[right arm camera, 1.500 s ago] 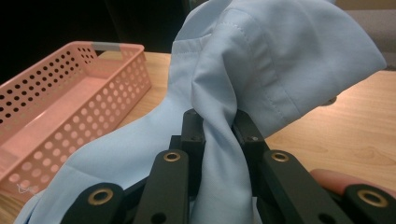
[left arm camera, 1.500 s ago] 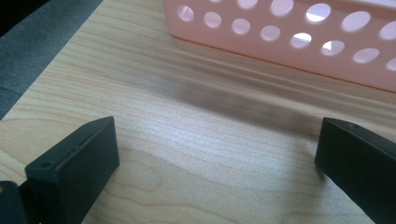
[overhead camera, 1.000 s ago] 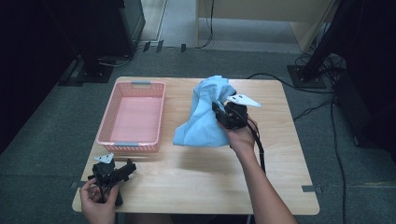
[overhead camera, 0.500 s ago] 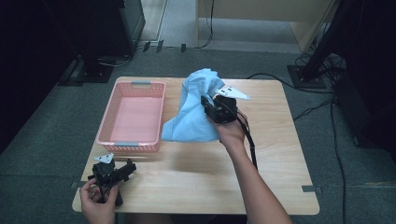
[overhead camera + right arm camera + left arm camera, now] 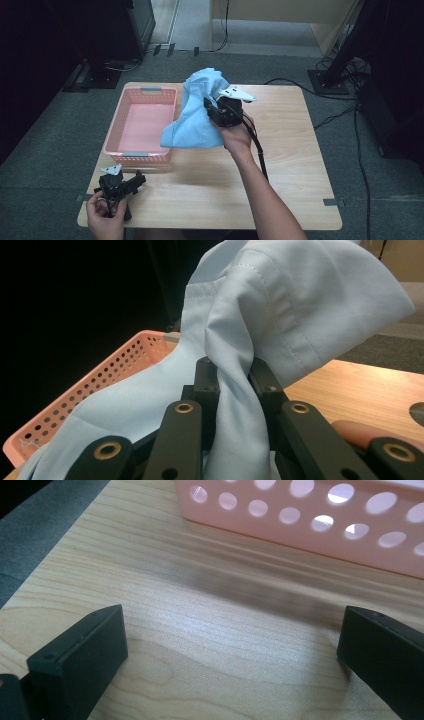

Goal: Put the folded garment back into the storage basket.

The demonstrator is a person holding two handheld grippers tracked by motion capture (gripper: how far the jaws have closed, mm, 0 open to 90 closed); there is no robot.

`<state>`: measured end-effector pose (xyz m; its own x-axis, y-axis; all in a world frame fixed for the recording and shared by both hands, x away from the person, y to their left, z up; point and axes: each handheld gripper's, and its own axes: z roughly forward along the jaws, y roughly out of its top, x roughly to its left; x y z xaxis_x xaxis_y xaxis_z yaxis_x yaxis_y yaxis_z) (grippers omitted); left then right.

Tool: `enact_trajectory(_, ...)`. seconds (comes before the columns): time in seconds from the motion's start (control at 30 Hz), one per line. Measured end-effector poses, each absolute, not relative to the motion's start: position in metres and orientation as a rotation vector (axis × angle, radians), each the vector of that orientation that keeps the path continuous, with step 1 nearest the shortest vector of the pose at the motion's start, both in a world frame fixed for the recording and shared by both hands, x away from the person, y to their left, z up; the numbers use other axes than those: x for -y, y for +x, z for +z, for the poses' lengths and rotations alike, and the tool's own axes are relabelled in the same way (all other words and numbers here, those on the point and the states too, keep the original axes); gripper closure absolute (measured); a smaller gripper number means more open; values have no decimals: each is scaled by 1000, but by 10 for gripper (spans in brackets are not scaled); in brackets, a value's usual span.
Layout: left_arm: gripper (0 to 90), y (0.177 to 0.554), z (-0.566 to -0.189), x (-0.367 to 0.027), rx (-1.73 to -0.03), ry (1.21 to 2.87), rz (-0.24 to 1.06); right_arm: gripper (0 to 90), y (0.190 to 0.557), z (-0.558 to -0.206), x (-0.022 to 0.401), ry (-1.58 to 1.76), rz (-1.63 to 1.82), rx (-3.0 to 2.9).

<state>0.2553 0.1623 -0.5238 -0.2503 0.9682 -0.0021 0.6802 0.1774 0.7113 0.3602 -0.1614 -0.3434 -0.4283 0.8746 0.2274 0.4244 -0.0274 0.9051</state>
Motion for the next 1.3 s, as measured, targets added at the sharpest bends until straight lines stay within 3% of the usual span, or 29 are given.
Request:
enact_trajectory(0.63, 0, 255, -524, -162, -2001, 1548, 832, 793, 372, -333, 121, 1328, 1488, -1868)
enact_trajectory(1.3, 0, 255, -524, -162, -2001, 1548, 833, 793, 389, -347, 77, 1349, 1515, -1890)
